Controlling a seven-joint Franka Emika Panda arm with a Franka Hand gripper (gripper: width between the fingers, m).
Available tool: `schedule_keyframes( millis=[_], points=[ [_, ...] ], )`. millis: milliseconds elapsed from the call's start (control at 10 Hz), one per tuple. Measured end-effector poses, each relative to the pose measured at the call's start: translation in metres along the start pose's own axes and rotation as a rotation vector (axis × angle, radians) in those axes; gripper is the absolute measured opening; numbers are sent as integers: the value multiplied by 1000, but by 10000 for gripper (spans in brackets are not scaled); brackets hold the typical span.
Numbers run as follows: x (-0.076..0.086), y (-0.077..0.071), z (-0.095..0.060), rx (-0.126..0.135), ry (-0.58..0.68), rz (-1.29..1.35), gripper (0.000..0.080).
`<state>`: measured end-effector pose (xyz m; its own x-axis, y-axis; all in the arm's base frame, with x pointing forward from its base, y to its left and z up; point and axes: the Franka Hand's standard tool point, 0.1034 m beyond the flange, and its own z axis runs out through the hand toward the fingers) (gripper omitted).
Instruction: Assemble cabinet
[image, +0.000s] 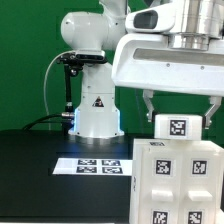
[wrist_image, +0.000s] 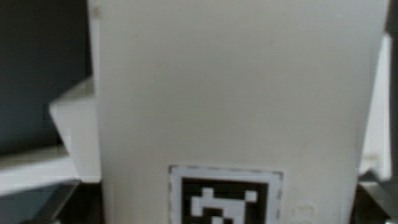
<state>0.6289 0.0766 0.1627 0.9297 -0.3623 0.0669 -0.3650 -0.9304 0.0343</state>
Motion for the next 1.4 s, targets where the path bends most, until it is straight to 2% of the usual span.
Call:
schedule_keyframes(
  millis=[400, 500, 700, 1200, 1400],
  points=[
    [1, 2, 1, 9, -7, 294, 557],
    [0, 3, 1, 30, -29, 475, 557],
    [-1, 1, 1, 34, -44, 848, 557],
    [-1, 2, 2, 43, -77, 1171, 557],
    [-1, 4, 4, 69, -132, 1490, 557]
  ],
)
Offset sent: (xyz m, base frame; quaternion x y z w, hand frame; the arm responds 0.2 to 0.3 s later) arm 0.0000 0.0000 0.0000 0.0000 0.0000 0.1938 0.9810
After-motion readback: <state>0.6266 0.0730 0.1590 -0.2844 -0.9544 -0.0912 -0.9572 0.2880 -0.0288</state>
